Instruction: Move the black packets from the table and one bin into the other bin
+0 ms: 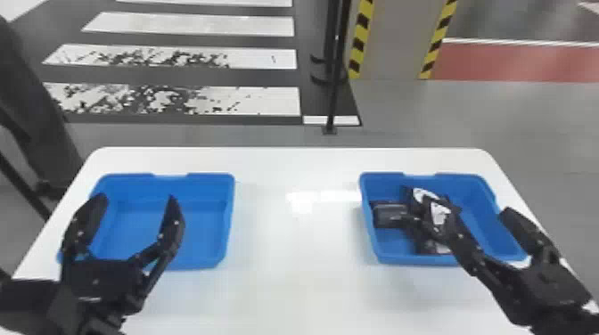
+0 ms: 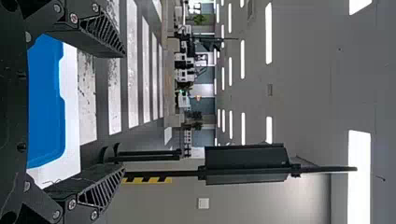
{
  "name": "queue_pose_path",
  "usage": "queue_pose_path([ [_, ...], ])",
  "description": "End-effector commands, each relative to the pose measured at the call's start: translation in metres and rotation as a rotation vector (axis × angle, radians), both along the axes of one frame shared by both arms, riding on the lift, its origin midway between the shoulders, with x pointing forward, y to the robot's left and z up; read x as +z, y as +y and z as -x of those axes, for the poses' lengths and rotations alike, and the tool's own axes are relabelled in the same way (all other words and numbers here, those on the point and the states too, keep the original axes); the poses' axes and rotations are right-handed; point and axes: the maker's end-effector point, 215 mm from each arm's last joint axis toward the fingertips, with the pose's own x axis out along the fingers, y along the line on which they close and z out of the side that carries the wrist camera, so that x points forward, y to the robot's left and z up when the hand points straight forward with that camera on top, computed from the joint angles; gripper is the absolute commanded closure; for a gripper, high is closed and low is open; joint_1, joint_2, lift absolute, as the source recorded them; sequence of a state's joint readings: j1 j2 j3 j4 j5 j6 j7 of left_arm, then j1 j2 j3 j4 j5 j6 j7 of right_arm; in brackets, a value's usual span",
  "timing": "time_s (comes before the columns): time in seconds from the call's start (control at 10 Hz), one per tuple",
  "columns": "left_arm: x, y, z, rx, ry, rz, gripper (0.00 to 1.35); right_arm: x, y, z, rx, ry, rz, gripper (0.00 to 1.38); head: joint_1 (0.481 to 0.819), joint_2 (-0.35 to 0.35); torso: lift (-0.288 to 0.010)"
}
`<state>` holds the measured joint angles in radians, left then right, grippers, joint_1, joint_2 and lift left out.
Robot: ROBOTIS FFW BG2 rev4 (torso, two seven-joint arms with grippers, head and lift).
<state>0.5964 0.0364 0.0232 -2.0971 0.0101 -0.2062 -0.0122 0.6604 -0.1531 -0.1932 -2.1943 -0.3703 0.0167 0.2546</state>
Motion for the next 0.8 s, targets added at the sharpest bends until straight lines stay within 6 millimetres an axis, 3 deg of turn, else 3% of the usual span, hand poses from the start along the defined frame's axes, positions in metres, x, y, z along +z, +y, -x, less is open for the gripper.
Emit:
queue_pose_path([
  [0.0, 0.0001, -0.0003, 0.0, 0.0, 0.0, 0.0, 0.2, 0.0028, 0.0013, -0.0008, 0.001, -0.01, -0.002, 0.18, 0.695, -0.048, -0.11],
  [0.7, 0.005, -0.0066, -0.002, -0.015, -0.012, 0.004, 0.2, 0.0047, 0.003, -0.0007, 0.006, -0.018, -0.026, 0.18, 0.695, -0.053, -0.11],
])
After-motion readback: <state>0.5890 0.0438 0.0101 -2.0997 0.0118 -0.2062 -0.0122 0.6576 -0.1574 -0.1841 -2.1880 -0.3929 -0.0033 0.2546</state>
